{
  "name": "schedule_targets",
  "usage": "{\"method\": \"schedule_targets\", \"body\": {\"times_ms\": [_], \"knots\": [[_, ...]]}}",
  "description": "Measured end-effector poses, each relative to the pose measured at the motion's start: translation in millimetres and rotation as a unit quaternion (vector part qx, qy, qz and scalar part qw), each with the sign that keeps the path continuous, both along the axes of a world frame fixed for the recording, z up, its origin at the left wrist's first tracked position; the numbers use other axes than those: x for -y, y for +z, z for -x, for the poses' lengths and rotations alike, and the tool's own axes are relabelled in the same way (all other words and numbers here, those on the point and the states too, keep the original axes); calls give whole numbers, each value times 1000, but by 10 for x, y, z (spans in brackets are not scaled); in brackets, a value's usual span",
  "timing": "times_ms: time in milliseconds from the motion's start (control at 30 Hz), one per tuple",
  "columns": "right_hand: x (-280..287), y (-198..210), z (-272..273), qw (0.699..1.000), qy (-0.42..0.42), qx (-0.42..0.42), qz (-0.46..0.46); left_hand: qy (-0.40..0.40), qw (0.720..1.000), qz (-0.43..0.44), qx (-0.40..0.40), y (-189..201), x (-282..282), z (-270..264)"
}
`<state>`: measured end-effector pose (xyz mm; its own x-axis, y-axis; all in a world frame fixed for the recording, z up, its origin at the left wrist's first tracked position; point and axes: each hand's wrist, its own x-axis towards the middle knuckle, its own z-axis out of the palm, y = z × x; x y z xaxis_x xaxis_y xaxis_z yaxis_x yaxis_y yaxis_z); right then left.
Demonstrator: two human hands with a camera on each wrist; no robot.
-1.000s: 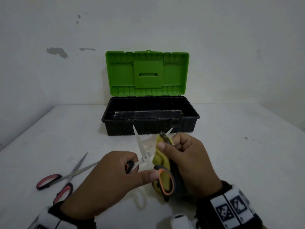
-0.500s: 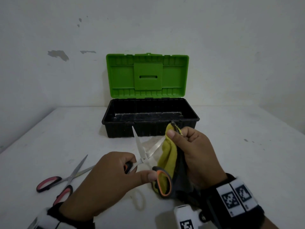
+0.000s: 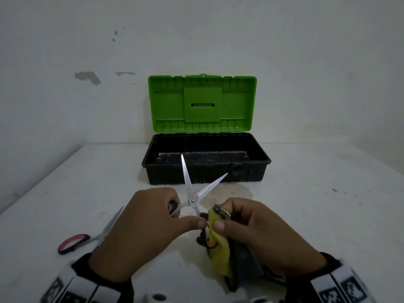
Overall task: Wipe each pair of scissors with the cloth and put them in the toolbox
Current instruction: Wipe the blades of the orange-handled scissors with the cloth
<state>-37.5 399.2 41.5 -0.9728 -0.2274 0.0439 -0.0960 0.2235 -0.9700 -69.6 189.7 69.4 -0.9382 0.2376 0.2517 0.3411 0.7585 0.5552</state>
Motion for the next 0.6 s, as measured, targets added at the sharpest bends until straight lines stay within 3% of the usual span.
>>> {"method": "schedule_targets", "body": {"times_ms": [167,233,300,333,400,500,533,600], "knots": [[144,23,-29,998,-26,-45,-33,-12,1000,-10,-20,31,11,54],[165,11,-39,997,-56,-49,-10,-4,997,-78,-20,21,61,71],[182,-7,-56,995,-85,-46,4,8,977,-212,6,-12,94,105],[197,-9,-68,994,-98,-47,9,2,953,-301,45,-36,98,123],[233,-23,-88,991,-121,-50,24,-14,878,-460,135,-83,76,124],[296,-45,-111,987,-148,-46,39,-10,774,-601,200,-150,-55,78],[324,-50,-118,986,-156,-43,40,1,749,-630,207,-176,-115,60],[381,-63,-124,985,-168,-38,32,34,728,-653,205,-241,-234,35]]}}
